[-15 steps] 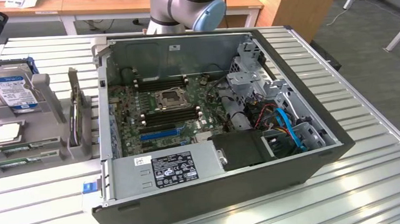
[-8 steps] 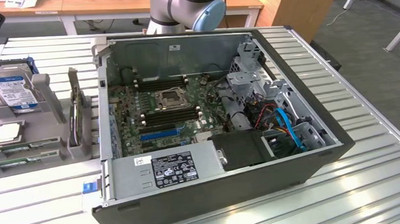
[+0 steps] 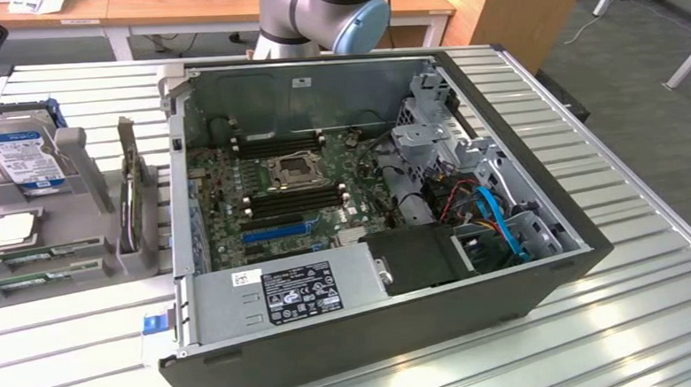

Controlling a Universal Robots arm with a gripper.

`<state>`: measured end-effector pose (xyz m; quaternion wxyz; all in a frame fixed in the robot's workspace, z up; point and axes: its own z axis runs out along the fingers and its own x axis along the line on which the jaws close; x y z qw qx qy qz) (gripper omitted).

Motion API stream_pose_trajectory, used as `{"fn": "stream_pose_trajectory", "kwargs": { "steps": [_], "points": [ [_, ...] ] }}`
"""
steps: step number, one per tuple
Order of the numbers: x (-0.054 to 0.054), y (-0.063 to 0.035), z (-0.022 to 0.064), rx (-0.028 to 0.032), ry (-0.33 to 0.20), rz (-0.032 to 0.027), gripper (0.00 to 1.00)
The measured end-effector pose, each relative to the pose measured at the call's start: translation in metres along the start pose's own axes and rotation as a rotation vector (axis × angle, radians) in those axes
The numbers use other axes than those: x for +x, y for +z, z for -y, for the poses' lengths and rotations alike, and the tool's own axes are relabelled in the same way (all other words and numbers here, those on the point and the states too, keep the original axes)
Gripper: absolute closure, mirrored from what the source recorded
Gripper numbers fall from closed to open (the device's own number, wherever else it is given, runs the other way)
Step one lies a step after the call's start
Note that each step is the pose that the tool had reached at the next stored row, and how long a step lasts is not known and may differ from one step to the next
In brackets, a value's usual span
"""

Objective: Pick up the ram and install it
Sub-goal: 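Reach for the ram, then pick up the ram and move it above insertion slot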

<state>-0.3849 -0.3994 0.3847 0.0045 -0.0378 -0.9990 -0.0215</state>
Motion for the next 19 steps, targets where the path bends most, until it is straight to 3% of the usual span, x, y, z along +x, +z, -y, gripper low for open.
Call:
{"fn": "stream_pose_trajectory", "kwargs": {
  "steps": [19],
  "points": [
    [-0.0008,-0.0005,0.0104,0.0001,0.000,0.0000,0.90]
  ]
}}
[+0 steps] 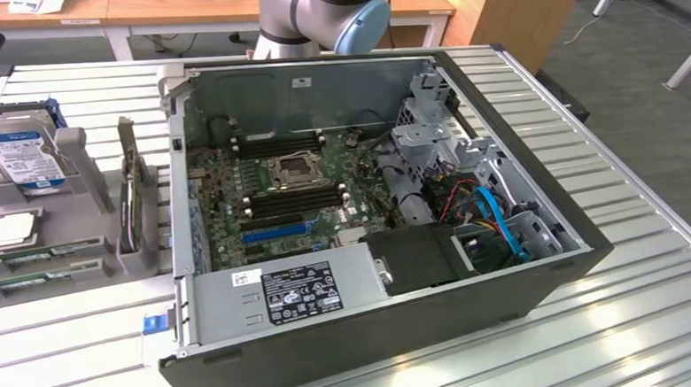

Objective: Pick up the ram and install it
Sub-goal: 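Pick up the ram and move it above insertion slot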

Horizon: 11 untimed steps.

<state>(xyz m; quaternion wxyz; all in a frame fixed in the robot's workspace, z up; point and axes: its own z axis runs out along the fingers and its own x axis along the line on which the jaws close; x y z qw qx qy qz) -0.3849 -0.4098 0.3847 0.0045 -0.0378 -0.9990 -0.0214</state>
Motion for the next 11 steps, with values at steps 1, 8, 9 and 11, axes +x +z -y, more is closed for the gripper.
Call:
{"fn": "stream_pose_trajectory", "kwargs": {
  "steps": [1,8,9,11],
  "points": [
    [0.0000,0.0000,0.0000,0.0000,0.000,-0.0001,0.90],
    [0.0000,0.0000,0.0000,0.0000,0.000,0.0000,0.90],
    [0.0000,0.0000,0.0000,0.0000,0.000,-0.0001,0.90],
    [0.0000,0.0000,0.0000,0.0000,-0.001,0.0000,0.90]
  ]
}}
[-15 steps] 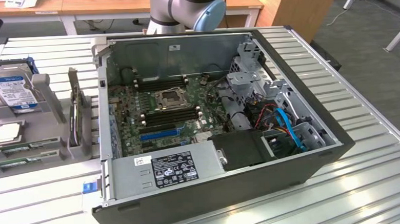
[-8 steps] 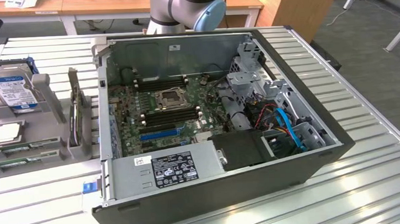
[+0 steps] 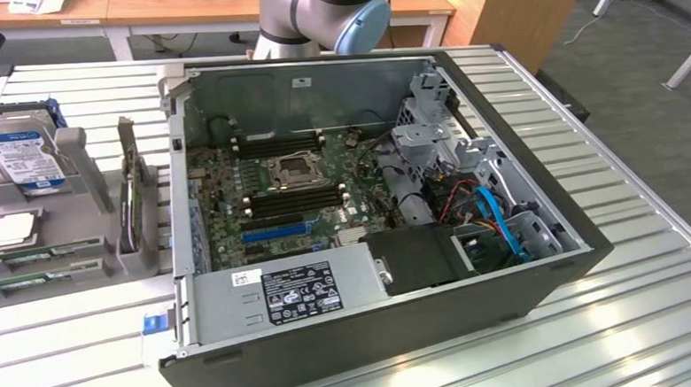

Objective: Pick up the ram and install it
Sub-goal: 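Pick up the ram and move it above insertion slot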

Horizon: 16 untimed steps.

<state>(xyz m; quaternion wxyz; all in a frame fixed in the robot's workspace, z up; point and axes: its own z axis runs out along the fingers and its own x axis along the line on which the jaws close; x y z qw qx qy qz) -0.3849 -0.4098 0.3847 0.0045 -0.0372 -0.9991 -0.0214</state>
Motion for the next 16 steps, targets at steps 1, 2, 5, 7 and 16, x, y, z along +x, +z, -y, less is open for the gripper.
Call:
{"fn": "stream_pose_trajectory", "kwargs": {
  "steps": [1,2,5,7,16],
  "points": [
    [0.0000,0.0000,0.0000,0.0000,-0.002,-0.0001,0.90],
    [0.0000,0.0000,0.0000,0.0000,-0.005,-0.0003,0.90],
    [0.0001,0.0000,0.0000,0.0002,-0.024,-0.0010,0.90],
    [0.0000,0.0000,0.0000,0.0004,-0.041,-0.0018,0.90],
    [0.0000,0.0000,0.0000,0.0012,-0.119,-0.0053,0.90]
  ]
}}
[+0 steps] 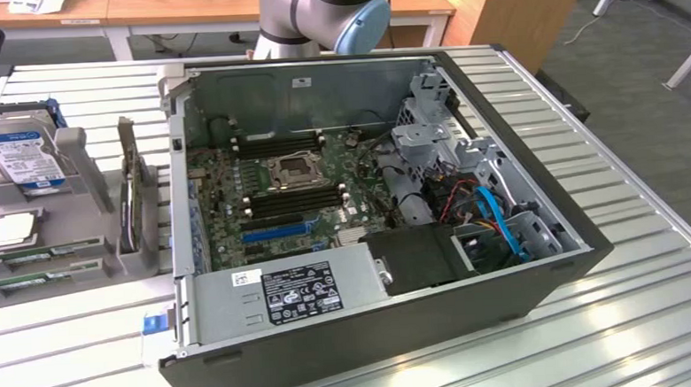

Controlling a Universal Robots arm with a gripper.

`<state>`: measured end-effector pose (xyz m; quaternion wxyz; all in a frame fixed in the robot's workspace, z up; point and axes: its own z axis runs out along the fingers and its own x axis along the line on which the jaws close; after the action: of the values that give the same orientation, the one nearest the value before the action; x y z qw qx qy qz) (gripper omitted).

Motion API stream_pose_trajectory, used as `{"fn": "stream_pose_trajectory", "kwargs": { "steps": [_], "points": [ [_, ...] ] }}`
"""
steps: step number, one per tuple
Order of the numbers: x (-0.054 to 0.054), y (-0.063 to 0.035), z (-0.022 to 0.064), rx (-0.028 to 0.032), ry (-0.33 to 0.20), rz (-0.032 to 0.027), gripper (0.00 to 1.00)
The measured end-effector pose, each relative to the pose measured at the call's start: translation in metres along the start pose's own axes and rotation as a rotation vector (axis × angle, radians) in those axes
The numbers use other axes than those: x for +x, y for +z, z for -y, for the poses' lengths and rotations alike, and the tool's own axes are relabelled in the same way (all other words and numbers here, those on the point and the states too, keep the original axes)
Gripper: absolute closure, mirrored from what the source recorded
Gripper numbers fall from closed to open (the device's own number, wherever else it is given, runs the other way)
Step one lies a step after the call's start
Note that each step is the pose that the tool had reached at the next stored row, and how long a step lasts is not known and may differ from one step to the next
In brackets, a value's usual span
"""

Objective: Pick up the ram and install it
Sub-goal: 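Pick up the ram and move it above insertion slot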

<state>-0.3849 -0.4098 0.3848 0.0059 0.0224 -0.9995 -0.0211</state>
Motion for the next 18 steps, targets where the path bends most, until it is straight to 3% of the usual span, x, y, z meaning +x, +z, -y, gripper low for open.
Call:
{"fn": "stream_pose_trajectory", "kwargs": {
  "steps": [18],
  "points": [
    [0.0000,0.0000,0.0000,0.0017,-0.170,-0.0087,0.90]
  ]
}}
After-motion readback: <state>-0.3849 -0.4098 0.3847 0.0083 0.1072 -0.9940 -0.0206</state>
